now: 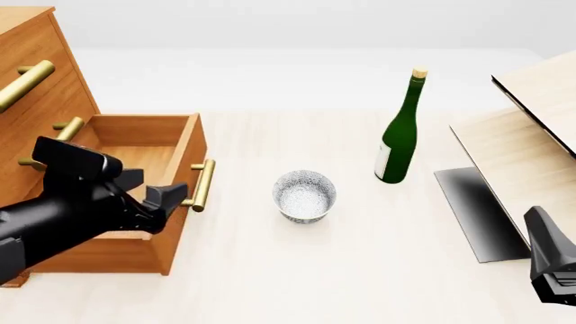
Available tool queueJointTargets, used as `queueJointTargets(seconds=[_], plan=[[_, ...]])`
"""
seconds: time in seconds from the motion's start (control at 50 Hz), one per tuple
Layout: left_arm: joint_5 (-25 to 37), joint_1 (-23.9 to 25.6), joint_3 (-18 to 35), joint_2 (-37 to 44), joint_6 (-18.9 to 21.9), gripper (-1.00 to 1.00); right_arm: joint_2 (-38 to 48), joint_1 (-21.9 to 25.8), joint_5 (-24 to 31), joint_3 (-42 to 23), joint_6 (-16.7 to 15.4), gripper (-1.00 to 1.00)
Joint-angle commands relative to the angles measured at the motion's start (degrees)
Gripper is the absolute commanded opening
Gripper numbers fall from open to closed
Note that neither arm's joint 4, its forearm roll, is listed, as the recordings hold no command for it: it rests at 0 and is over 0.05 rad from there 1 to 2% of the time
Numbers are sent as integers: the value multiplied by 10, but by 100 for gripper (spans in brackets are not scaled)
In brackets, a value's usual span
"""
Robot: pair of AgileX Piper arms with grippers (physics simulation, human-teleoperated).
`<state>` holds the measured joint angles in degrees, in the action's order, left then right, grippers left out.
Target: Put the bowl in the bottom drawer of the cabinet and close it.
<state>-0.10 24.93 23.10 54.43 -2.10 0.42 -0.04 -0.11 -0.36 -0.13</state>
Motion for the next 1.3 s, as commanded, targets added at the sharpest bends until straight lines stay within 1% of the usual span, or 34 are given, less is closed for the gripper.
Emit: queueJointTargets(seconds=[0.02, 0.12, 0.16, 0.38, 0.66, 0.78, 0.88, 1.1, 1.3], plan=[[12, 6, 11, -29, -20, 100, 0, 0, 0, 0, 0, 100], [14, 10, 19, -36, -23, 100, 0, 0, 0, 0, 0, 100], [12, 17, 22, -39, -33, 100, 0, 0, 0, 0, 0, 100], [-6, 36, 30, -27, -42, 100, 0, 0, 0, 0, 0, 100], [-40, 64, 40, 13, -59, 100, 0, 0, 0, 0, 0, 100], [-41, 72, 51, 23, -70, 100, 0, 0, 0, 0, 0, 100], [-53, 74, 56, 42, -74, 100, 0, 0, 0, 0, 0, 100], [-58, 92, 73, 59, -80, 100, 0, 0, 0, 0, 0, 100], [-65, 95, 88, 85, -84, 100, 0, 0, 0, 0, 0, 100]])
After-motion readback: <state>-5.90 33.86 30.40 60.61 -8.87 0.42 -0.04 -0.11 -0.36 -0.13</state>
